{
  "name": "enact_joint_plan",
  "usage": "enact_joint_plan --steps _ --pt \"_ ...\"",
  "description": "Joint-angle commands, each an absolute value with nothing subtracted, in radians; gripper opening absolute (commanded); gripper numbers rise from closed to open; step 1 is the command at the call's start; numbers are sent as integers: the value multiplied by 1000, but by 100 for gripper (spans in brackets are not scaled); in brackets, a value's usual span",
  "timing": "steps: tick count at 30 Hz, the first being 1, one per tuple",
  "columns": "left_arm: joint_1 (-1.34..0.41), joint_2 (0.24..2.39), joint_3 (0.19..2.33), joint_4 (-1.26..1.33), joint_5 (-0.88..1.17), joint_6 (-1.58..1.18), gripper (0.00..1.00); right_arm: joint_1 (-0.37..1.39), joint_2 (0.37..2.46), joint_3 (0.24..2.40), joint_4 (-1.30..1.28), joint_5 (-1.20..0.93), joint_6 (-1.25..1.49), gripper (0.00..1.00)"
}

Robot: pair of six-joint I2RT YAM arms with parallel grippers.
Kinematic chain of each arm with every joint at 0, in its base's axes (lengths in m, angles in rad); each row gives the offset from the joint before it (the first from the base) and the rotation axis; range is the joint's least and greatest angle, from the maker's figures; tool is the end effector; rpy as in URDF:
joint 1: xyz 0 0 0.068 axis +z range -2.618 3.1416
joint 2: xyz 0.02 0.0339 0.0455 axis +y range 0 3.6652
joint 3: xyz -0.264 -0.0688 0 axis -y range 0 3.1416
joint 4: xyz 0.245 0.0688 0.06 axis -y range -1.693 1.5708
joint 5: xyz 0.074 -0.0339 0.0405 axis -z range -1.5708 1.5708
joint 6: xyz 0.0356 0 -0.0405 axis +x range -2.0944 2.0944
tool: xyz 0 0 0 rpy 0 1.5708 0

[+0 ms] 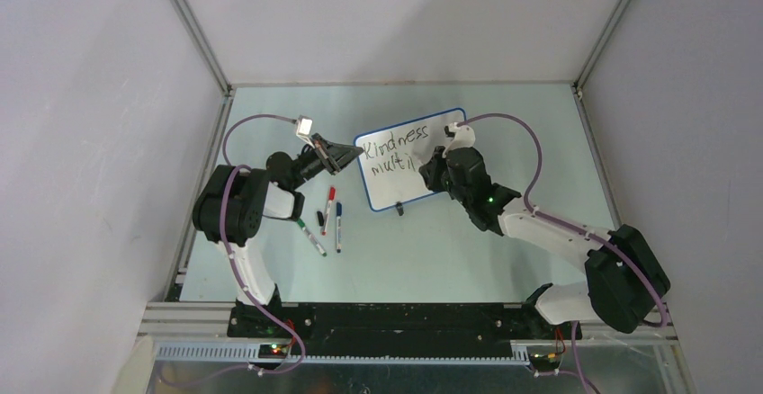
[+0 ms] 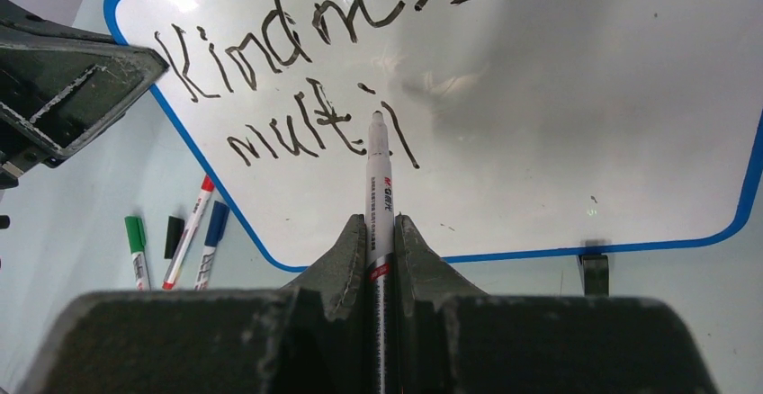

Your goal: Write a sentence on the whiteboard

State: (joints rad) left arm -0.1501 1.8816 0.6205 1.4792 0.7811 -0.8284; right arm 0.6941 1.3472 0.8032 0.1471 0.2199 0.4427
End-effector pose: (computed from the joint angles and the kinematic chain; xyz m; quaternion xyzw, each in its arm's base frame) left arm 0.3220 -0.0741 0.1713 0.0874 0.6446 -0.5493 0.5245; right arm 0.2374 0.1875 0.2534 -0.0435 0.8287 0.2193 0.5131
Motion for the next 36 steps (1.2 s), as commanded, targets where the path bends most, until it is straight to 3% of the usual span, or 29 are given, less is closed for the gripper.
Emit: enact_joint_plan --steps 1,36 --pt "-149 1833 617 1533 796 -782 0 689 1355 811 214 212 425 0" --pt "-148 1833 617 1533 799 -782 0 684 1436 873 204 204 417 0"
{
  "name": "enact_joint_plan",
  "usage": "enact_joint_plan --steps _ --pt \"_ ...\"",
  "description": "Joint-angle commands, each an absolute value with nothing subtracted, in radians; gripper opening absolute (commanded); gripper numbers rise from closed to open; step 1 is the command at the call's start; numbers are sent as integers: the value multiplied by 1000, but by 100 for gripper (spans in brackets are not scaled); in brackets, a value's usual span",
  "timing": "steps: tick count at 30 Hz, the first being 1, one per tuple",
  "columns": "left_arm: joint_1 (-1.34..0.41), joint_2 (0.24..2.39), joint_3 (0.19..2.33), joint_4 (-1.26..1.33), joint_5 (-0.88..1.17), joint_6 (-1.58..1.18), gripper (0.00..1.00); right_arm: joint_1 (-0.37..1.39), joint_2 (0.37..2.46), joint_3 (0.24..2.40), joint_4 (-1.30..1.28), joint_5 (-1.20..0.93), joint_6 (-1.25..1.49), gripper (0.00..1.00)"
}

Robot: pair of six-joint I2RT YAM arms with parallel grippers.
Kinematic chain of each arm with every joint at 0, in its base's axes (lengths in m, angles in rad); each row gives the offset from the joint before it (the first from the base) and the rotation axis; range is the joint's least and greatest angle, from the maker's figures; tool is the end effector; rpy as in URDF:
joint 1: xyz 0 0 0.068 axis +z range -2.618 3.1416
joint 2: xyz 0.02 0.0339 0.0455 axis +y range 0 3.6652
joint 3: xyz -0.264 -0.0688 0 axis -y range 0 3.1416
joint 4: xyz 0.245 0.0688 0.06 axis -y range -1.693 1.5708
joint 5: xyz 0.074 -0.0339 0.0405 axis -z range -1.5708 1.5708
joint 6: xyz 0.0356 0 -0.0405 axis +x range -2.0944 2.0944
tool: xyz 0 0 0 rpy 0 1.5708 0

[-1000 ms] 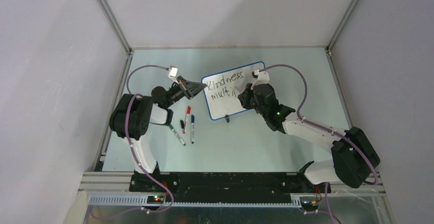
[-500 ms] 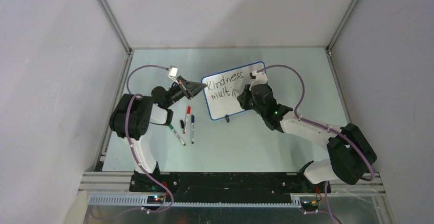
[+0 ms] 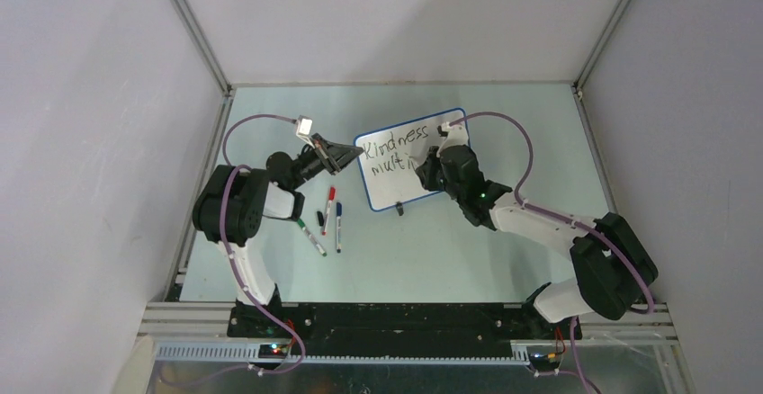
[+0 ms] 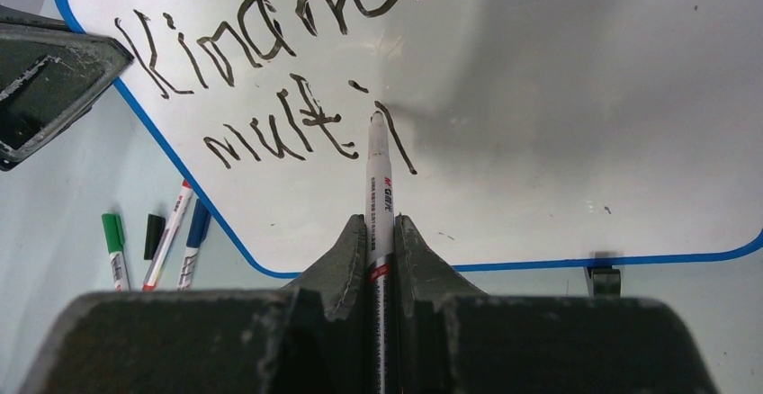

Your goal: Write a sentence on the whiteboard

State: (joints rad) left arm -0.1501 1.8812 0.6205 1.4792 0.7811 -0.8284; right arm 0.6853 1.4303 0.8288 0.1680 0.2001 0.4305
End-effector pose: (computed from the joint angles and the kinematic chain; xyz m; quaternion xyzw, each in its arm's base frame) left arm 0.3220 -0.0740 0.1714 0.0875 0.6445 -0.5493 0.5247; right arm 0.2505 0.1957 0.2400 -0.0532 0.8385 0.2123 0.4991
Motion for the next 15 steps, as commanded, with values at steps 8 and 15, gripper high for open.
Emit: enact_joint_plan --steps 8,15 --pt "-148 1833 617 1532 798 -782 0 680 1452 886 196 206 416 0" --pt "-149 1832 615 1533 796 -782 0 681 1470 897 187 206 419 0"
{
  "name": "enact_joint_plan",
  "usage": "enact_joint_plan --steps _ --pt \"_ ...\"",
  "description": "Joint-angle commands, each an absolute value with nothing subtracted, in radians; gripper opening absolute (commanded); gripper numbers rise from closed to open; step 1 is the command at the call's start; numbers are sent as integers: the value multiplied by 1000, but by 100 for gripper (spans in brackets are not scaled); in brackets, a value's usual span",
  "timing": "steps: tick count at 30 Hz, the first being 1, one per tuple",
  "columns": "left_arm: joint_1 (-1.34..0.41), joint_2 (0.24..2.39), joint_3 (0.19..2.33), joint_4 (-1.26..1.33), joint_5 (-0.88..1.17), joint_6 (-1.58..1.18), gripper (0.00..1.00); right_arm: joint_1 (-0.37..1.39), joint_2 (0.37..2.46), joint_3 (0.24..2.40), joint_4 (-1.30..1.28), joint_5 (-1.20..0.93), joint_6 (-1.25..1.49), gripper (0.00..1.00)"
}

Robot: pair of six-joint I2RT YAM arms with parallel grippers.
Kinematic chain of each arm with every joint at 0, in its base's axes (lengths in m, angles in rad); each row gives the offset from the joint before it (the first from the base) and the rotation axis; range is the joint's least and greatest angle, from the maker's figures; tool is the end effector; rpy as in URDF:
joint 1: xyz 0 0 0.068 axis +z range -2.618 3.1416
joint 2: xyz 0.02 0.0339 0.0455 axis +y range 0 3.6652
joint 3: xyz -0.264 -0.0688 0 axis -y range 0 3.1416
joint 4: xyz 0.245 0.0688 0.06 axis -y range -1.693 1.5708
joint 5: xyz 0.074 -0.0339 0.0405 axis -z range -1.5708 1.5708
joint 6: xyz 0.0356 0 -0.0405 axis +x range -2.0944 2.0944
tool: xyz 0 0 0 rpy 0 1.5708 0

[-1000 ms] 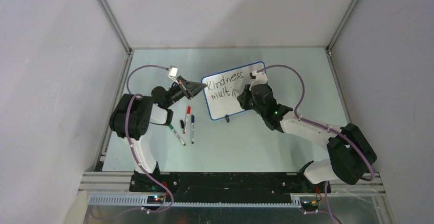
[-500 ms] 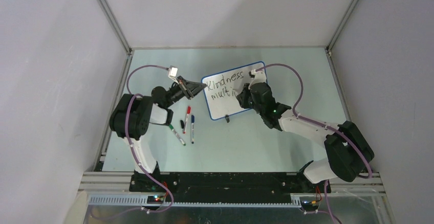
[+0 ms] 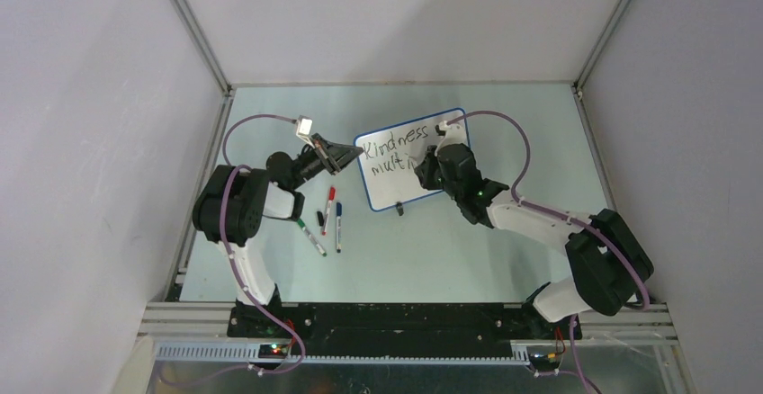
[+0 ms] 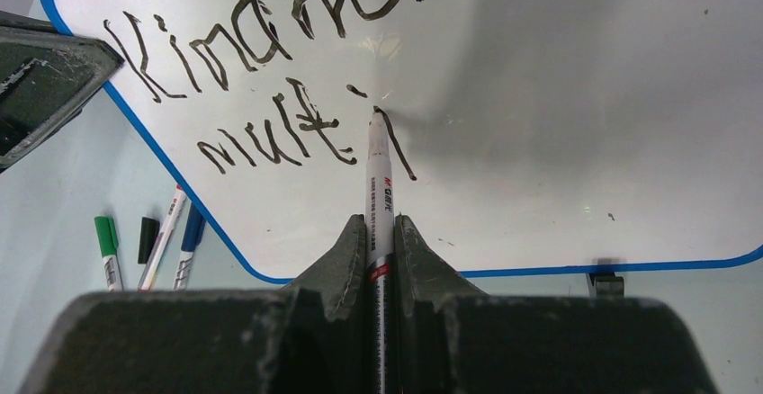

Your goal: Write a sentence on the whiteboard

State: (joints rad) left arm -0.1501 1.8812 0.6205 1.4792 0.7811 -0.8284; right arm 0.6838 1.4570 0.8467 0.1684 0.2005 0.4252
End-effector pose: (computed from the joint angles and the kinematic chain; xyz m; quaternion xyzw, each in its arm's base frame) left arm 0.3220 -0.0740 0.1714 0.0875 0.6445 -0.5493 0.5247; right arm 0.2553 0.1989 0.2380 -0.0553 0.8405 0.2084 0.4970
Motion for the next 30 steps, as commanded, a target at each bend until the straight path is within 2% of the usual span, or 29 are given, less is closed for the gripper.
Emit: enact_joint_plan --steps 1,30 --pt "-149 1832 615 1533 797 -782 0 679 1472 899 183 208 418 0" --pt "-149 1831 615 1532 797 -781 0 654 1461 898 99 249 450 0"
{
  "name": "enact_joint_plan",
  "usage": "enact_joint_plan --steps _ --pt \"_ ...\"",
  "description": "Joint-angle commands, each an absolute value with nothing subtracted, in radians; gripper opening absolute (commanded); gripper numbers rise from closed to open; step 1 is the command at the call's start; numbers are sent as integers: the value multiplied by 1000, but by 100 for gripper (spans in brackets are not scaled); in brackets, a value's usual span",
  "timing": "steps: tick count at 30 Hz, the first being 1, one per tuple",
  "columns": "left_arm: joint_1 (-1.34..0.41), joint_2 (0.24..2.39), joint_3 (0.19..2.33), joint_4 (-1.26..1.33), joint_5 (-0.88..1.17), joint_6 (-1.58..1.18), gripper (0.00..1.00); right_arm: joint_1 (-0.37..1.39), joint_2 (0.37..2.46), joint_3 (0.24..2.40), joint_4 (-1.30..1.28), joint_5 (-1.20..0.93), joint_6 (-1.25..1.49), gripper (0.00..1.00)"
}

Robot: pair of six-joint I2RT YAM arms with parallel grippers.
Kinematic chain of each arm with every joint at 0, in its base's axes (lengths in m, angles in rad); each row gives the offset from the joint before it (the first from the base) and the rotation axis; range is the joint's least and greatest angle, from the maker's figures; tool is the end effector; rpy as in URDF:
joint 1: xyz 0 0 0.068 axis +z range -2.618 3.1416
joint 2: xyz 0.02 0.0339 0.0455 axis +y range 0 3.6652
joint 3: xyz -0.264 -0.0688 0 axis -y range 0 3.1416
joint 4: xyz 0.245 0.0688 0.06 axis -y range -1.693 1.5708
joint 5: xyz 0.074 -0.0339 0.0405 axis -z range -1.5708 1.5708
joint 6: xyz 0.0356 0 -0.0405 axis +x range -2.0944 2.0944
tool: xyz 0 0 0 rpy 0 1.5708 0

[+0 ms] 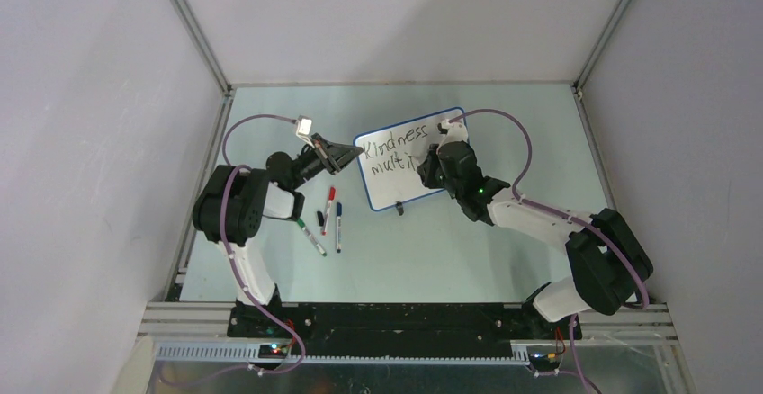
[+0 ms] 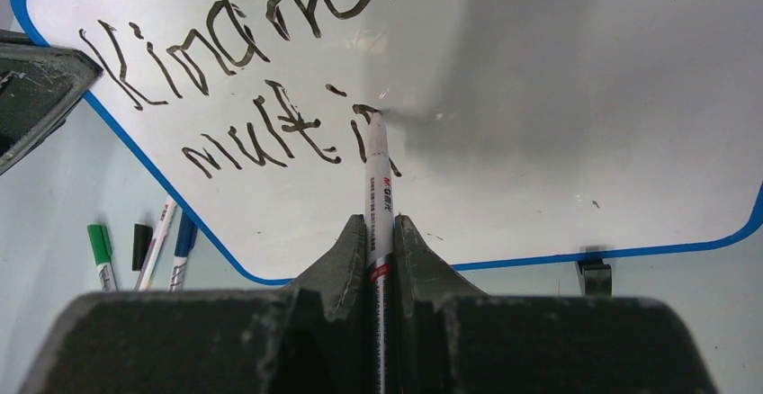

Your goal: Write a sentence on the whiteboard

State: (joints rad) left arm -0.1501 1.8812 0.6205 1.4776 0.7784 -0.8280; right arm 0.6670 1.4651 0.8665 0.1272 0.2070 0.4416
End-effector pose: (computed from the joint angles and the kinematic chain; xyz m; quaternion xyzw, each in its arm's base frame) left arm 0.3221 -0.0740 0.1713 0.0862 0.6449 -0.5486 0.5250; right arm 0.2601 0.1955 0.2381 -0.0417 0.8488 0.1986 0.4882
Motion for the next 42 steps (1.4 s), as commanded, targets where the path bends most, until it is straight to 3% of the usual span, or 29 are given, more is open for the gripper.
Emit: enact_joint_plan --steps 1,42 --pt "-150 1832 615 1532 798 -781 0 654 1461 898 99 249 451 0" --pt "-148 1832 615 1532 798 -781 0 687 1453 865 107 206 430 0"
